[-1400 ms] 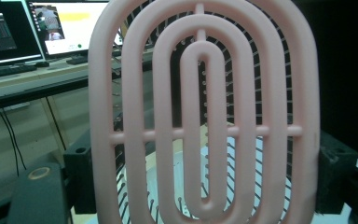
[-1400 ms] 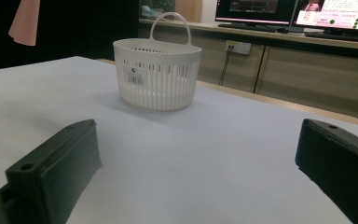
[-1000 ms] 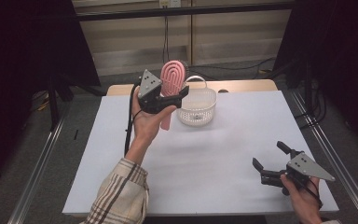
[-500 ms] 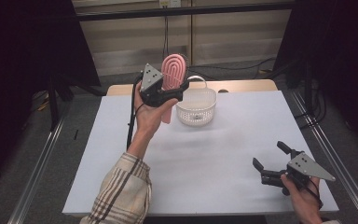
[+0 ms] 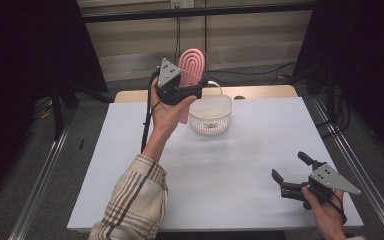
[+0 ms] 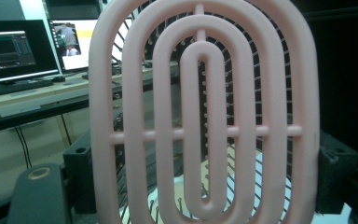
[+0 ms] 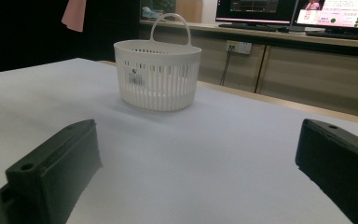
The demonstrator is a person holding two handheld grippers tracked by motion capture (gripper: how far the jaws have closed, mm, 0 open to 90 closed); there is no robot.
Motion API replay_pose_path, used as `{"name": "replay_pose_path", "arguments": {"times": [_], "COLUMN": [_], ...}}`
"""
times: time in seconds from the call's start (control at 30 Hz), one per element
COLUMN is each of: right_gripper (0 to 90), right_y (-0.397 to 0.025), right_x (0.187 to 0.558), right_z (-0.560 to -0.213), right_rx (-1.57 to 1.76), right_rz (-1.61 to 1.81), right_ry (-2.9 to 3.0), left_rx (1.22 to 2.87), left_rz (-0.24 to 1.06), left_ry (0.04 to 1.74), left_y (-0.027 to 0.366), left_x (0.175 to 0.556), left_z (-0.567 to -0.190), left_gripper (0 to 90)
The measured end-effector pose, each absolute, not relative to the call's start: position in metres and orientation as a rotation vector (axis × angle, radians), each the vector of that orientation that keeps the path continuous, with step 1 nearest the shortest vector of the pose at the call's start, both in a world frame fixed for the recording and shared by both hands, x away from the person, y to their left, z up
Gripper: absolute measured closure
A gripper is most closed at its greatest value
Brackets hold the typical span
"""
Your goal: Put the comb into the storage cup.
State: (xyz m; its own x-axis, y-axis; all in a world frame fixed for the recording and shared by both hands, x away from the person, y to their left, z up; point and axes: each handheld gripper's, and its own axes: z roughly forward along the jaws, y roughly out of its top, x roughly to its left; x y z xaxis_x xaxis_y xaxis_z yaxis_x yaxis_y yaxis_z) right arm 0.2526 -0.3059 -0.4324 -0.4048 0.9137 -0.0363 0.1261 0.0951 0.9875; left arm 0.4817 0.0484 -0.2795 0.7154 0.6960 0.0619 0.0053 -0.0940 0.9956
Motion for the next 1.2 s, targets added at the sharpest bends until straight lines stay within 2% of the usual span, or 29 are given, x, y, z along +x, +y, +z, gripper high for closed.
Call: {"name": "replay_pose_path", "arguments": {"times": [0.17, 0.97, 1.2], "right_gripper": [0.0, 0.0, 0.0], "right_y": [-0.306, -0.308, -0.309], "right_x": [0.252, 0.249, 0.249], "right_z": [-0.432, -0.432, -0.432], "right_rx": [1.044, 1.045, 1.049], "right_rz": [1.384, 1.388, 1.387], "right_ry": [1.653, 1.647, 1.650], "left_rx": [1.565, 1.521, 1.522], "left_rz": [0.612, 0.650, 0.646], "left_ry": [0.604, 0.610, 0.610], "left_y": [0.046, 0.022, 0.011], "left_x": [0.485, 0.513, 0.523], "left_z": [-0.285, -0.283, -0.295], "left_gripper": [19.4, 19.5, 19.4]}}
